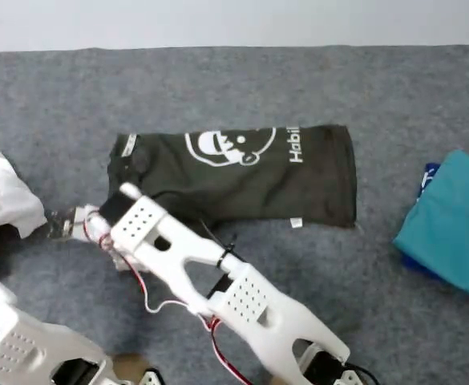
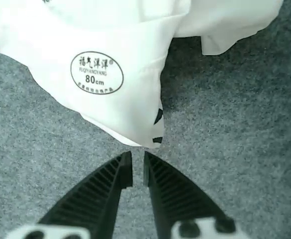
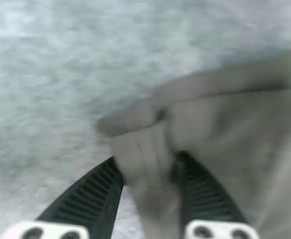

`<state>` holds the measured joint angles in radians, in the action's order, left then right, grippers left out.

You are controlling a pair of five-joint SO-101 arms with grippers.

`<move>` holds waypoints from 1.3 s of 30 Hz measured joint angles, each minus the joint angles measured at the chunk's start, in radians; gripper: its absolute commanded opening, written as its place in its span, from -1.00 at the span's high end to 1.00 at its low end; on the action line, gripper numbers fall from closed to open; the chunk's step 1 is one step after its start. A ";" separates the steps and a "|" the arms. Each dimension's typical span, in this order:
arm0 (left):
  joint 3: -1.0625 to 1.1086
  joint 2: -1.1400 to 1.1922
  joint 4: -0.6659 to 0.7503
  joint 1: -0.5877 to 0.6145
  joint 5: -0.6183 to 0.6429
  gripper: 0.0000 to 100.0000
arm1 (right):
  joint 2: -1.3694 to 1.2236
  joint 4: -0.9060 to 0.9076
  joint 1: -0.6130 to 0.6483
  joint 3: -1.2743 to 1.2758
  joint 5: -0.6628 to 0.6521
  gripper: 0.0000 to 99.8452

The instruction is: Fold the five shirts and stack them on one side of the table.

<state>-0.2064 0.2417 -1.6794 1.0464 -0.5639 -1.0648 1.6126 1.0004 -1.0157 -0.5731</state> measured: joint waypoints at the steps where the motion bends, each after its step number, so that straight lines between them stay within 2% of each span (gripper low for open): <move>1: 0.000 0.000 0.000 0.000 0.000 0.88 | -0.008 -0.002 -0.011 -0.011 0.000 0.97; 10: 0.002 0.000 0.000 0.000 0.000 0.88 | -0.025 0.011 -0.054 -0.083 0.000 0.98; 21: 0.005 0.000 0.000 0.000 0.000 0.88 | -0.026 0.069 -0.114 -0.304 -0.009 0.98; 39: 0.005 0.000 0.000 0.000 0.000 0.88 | -0.081 -0.192 -0.285 -0.327 -0.180 0.97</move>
<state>-0.2018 0.2417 -1.6794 1.0464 -0.5639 -1.1462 1.4208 0.7150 -1.3426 -0.7526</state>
